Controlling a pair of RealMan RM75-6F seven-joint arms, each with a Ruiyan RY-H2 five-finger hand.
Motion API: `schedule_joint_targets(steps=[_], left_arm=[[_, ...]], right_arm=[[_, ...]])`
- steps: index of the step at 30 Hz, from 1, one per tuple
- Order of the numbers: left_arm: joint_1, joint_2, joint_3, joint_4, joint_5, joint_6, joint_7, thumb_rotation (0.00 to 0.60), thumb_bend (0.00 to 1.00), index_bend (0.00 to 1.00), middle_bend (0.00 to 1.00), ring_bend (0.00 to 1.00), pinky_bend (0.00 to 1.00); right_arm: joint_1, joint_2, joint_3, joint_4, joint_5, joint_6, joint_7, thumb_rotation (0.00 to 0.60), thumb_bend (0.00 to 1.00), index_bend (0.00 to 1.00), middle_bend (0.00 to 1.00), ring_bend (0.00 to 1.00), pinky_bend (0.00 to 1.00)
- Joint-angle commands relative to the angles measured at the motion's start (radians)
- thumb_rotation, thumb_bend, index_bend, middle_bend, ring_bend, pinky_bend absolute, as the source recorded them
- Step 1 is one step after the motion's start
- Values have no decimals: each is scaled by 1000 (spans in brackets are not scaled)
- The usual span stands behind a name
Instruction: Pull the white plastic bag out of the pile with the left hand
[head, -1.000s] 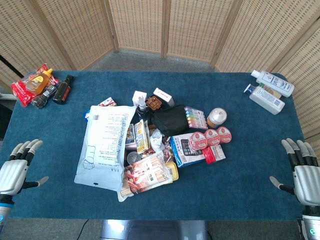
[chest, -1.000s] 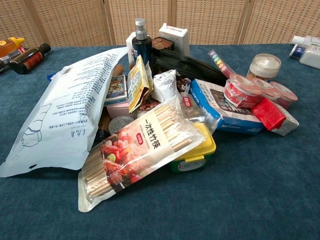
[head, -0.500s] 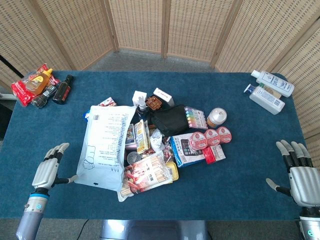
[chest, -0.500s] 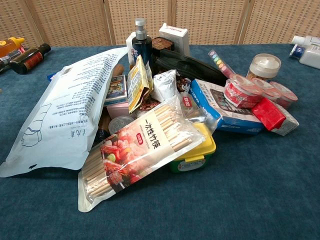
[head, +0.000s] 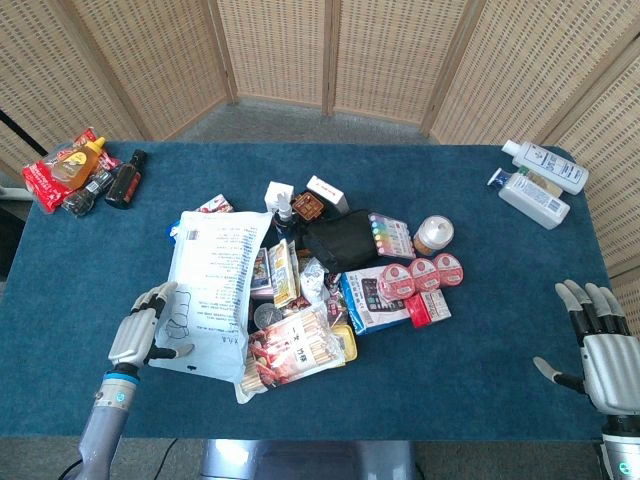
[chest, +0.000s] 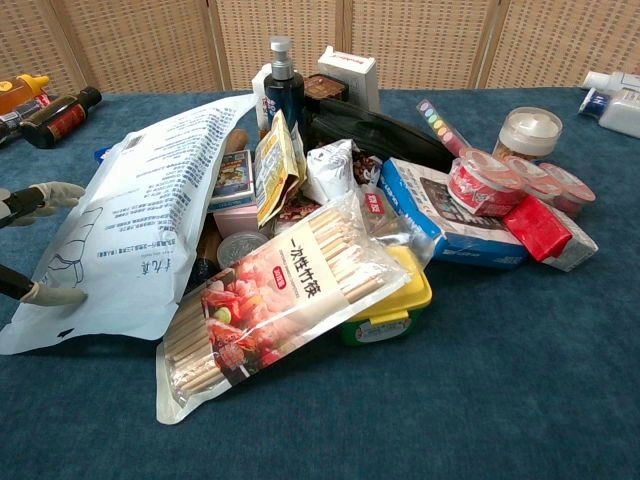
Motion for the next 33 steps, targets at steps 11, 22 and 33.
schedule_joint_targets(steps=[11, 22, 33], left_arm=[[-49, -139, -21, 139, -58, 56, 156, 600, 74, 417, 313, 388, 521], [-52, -208, -31, 227, 20, 149, 154, 600, 154, 908, 964, 942, 1000], [-37, -113, -57, 79, 134, 246, 132, 600, 154, 955, 1000, 1000, 1000]], right_arm=[[-5, 10, 6, 5, 9, 9, 28, 600, 0, 0, 0, 0, 0], [-9, 11, 5, 0, -1, 18, 22, 600, 0, 0, 0, 0, 0], [-8, 11, 3, -1, -3, 15, 23, 600, 0, 0, 0, 0, 0]])
